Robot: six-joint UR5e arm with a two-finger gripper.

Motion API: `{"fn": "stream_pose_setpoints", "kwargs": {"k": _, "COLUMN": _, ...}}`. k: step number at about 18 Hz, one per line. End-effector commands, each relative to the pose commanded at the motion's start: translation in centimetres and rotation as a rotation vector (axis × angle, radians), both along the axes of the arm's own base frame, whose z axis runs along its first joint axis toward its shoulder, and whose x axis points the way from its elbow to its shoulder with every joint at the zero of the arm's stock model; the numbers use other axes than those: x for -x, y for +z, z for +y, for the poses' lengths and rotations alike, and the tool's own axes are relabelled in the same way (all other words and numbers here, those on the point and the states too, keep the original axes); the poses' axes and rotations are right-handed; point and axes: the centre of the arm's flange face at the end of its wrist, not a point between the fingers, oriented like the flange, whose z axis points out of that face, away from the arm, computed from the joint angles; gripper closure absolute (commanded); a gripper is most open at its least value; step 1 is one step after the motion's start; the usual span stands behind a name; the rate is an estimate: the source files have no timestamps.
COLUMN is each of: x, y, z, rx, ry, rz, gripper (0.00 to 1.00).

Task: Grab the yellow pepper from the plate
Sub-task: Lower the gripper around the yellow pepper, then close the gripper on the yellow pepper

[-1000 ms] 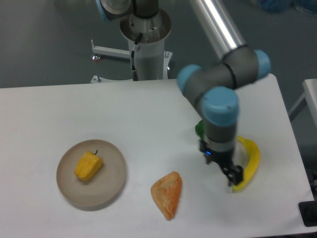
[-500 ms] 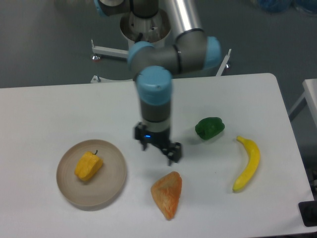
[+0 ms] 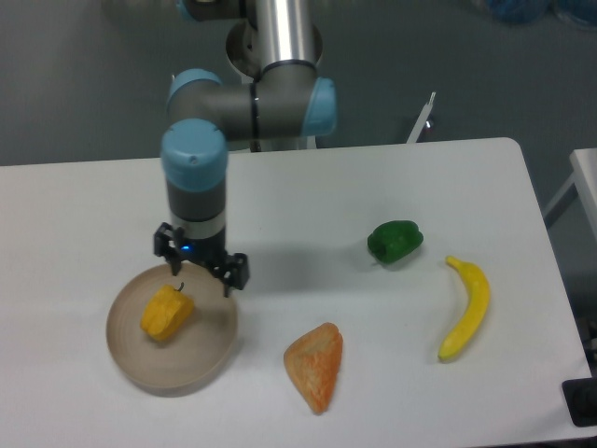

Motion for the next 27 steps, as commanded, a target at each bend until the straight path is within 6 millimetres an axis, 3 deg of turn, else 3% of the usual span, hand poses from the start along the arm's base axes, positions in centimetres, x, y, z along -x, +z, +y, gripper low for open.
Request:
{"fn": "stream_pose_setpoints", "kwargs": {"k": 3, "x": -1.3, "y": -1.3, "z": 0.5, "rx": 0.009, "ry": -0.030, "rz": 0.003, "gripper": 0.00}}
{"fn": "stream_pose_setpoints", "kwargs": {"k": 9, "x": -1.5, "y": -2.3, "z": 0.7, "rx": 0.022, "ry": -0.057, "rz": 0.006, "gripper": 0.00}}
{"fn": "stream_pose_setpoints", "kwargs": {"k": 14, "x": -3.0, "y": -3.9, "z": 1.0, "rx": 0.047, "ry": -0.087, "rz": 0.005, "gripper": 0.00}}
{"fn": "stream_pose_setpoints", "kwargs": {"k": 27, "x": -3.1, "y": -5.5, "z": 1.3, "rx": 0.074, "ry": -0.107, "rz": 0.020, "gripper": 0.03}}
